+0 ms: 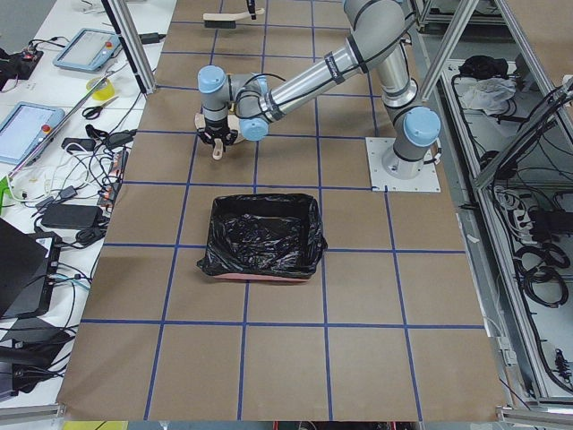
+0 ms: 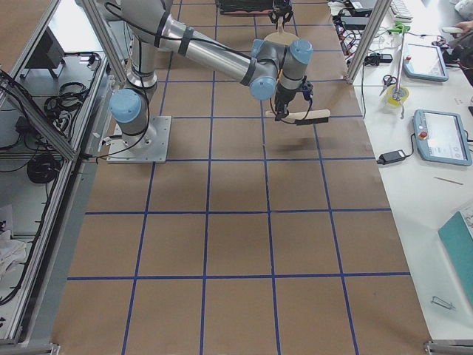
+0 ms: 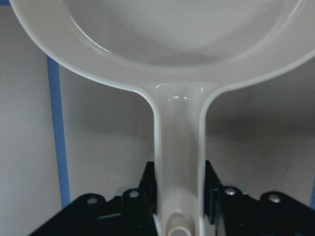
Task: Sweep and dump trash into bin
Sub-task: 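Lift the brush with the right gripper and move it behind the sponge and bread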
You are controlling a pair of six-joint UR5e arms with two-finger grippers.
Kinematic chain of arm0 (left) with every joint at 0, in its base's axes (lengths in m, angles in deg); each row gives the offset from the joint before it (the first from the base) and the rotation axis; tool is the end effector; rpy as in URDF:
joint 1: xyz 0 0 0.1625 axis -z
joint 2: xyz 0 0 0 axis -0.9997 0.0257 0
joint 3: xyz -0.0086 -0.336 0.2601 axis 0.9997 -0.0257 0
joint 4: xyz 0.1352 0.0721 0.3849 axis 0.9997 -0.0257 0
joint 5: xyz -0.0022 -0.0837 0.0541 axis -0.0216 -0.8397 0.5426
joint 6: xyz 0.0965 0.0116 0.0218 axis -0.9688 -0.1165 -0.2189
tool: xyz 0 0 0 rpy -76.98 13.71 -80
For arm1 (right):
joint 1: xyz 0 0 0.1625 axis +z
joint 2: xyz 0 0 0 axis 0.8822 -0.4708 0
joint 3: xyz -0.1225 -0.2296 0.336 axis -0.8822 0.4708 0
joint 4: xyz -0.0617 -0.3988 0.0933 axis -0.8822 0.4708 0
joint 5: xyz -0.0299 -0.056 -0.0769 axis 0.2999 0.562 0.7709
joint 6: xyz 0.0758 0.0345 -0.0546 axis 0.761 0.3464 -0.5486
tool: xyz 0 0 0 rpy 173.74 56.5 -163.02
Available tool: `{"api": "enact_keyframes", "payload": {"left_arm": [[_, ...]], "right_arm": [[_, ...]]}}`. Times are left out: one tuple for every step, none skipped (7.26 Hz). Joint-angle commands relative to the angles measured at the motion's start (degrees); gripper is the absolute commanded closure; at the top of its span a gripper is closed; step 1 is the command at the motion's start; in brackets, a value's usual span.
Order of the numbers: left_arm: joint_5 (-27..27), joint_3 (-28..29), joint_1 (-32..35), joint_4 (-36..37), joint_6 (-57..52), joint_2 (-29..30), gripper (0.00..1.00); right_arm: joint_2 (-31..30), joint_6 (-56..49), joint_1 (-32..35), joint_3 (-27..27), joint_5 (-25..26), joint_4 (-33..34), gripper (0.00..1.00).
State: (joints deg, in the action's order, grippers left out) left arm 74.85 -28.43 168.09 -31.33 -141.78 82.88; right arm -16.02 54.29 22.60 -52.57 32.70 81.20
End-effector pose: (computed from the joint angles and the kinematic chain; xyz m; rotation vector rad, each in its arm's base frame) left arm -0.0126 -0.6681 0.2265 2.1602 2.1910 -0.0704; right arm 0.0709 -0.6177 0.2963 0.0929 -3.1112 -0.1632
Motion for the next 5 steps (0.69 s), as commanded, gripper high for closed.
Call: {"api": "enact_keyframes", "payload": {"left_arm": [[1.8,0.1,0.4,0.0,-0.1,0.1,1.0],[2.0,0.1,0.7,0.0,-0.1,0.0,1.0],[2.0,0.1,0.8,-0.1,-0.1,0.0,1.0],[2.1,0.1,0.8,0.0,-0.1,0.0,1.0],[2.8,0.1,0.9,-0.1,-0.1,0.0,1.0]], "right_arm": [[0.2,9.8,6.5,0.4,-3.1,0.1,1.0],[1.1,12.6,8.6,0.4,-3.1,0.2,1.0],[1.6,16.3,11.1,0.4,-3.1,0.2,1.0],[1.8,20.4,13.9,0.4,-4.2,0.3,1.0],[1.9,22.2,15.1,0.4,-6.0,0.2,1.0]]}}
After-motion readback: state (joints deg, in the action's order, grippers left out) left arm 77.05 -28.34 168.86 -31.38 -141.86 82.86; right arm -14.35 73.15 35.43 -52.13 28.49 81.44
